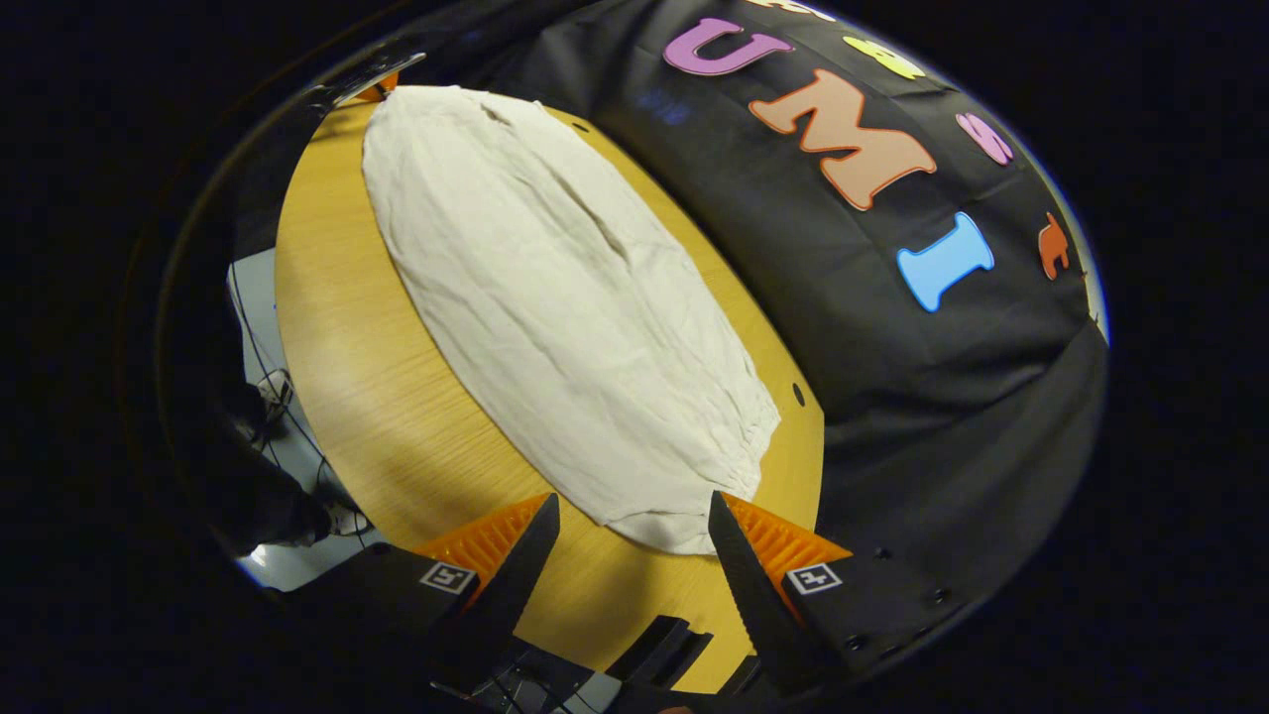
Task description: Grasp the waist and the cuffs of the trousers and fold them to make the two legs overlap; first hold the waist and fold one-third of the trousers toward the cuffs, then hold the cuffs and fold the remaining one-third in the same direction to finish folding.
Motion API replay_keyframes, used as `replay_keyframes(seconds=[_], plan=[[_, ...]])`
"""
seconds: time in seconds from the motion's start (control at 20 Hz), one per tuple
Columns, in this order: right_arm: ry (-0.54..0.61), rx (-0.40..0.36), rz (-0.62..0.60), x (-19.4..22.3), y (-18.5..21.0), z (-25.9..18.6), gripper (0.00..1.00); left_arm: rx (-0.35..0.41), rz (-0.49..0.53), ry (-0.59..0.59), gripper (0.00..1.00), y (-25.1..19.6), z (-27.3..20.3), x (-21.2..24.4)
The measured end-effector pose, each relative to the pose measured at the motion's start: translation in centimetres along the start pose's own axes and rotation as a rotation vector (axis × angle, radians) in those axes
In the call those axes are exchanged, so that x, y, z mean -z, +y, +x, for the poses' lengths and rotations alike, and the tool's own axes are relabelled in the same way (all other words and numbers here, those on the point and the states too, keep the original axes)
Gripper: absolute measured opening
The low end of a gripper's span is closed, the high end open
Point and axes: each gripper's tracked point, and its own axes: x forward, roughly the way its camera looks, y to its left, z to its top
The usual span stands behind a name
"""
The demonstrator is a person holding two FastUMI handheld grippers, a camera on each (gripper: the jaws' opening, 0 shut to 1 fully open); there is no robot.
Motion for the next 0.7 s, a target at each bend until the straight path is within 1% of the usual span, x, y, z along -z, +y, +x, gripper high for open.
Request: replay_keyframes(seconds=[0.1,0.15,0.25,0.3,0.35,0.5,0.55,0.65,0.7], plan=[[0.004,0.013,-0.065,0.2,-0.1,0.2,0.99,0.001,0.002,0.002,0.00,0.0,0.0,0.0],[0.003,0.018,-0.100,-0.1,-0.2,0.5,0.96,0.003,0.005,0.002,0.00,-0.1,0.0,0.0],[-0.008,0.018,-0.176,-0.5,-0.2,1.2,0.94,0.004,0.007,0.003,0.00,-0.1,0.0,0.0],[-0.016,0.019,-0.211,-0.8,-0.3,1.7,0.89,0.004,0.005,0.005,0.00,0.0,0.0,0.0],[-0.019,0.006,-0.230,-1.1,-0.1,2.2,0.91,0.005,0.005,0.006,0.00,0.0,0.1,0.0],[0.006,-0.029,-0.216,-0.6,0.1,3.5,0.74,0.009,0.007,0.015,0.00,-0.1,0.0,0.0],[0.019,-0.044,-0.211,-0.4,0.6,3.8,0.66,0.011,0.006,0.020,0.00,-0.1,0.0,0.0],[0.034,-0.054,-0.246,-0.3,1.1,4.1,0.33,0.015,-0.003,0.031,0.00,-0.1,0.0,0.0],[0.034,-0.046,-0.270,0.0,1.0,4.5,0.18,0.018,-0.008,0.036,0.00,-0.1,0.0,0.0]])
